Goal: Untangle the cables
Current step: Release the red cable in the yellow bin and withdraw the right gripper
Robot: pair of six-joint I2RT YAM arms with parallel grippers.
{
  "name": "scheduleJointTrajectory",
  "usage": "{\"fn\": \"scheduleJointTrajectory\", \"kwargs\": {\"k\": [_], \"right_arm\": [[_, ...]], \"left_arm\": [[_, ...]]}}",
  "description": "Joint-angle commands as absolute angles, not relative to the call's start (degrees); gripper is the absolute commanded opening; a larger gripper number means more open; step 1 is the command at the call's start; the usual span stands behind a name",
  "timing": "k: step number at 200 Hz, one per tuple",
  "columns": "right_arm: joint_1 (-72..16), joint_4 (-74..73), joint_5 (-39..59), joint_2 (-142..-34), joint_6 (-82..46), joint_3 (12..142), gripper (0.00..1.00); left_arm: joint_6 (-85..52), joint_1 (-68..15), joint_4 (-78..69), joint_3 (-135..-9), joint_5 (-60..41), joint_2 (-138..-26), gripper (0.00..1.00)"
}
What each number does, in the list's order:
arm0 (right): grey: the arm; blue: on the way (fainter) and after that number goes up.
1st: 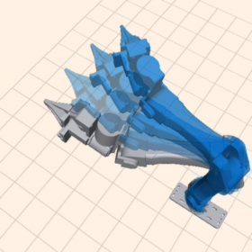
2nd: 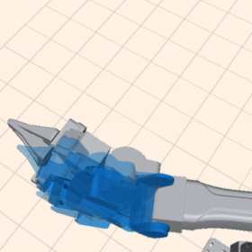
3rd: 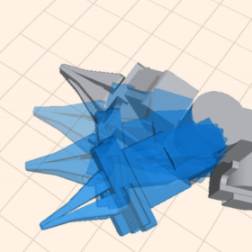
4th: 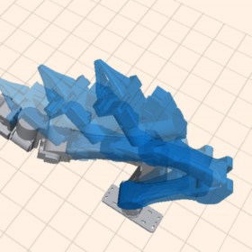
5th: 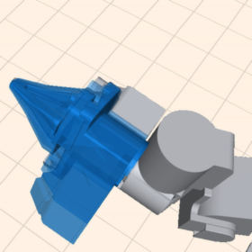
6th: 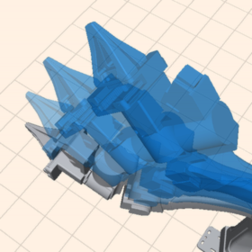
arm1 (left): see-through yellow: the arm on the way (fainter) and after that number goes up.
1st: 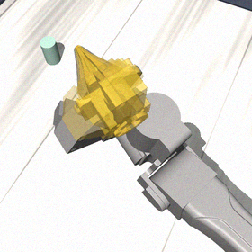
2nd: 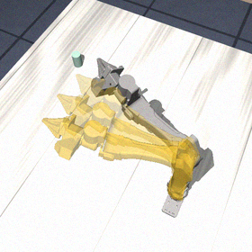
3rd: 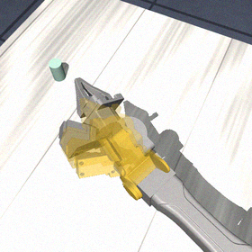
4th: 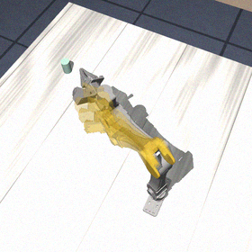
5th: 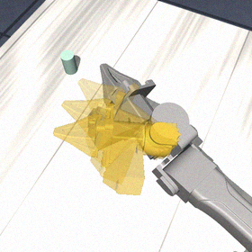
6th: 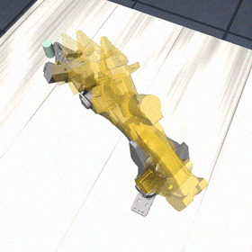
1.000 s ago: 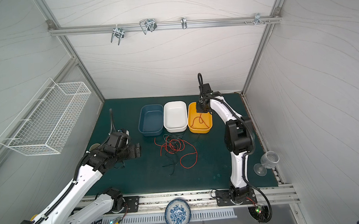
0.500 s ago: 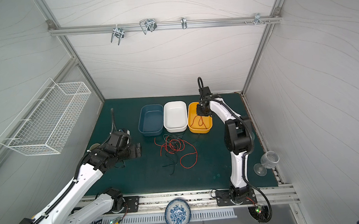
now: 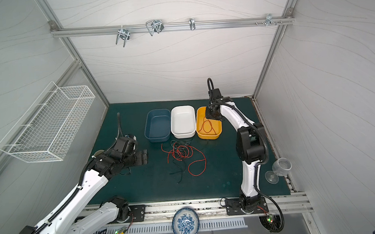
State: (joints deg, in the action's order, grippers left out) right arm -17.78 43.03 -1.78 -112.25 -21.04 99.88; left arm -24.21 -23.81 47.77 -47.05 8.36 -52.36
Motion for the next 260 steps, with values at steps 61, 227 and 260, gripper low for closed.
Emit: {"fn": "scheduleJointTrajectory", "kwargs": {"k": [61, 227, 260], "right_arm": [[-22.7, 43.8, -2.5, -95.6, -24.9, 93.1, 0.62], [-32.5, 57.4, -10.1, -49.4, -16.5, 65.9, 0.99], [-32.5, 59.3, -10.5, -44.3, -16.0, 62.8, 0.99]], "left_arm": [[-24.0, -24.8, 48.3, -49.8, 8.2, -52.8, 0.94], [-34.9, -34.1, 42.3, -48.2, -2.3, -58.2, 0.92], [-37.0, -41.4, 39.7, -49.4, 3.0, -63.3, 0.92]]}}
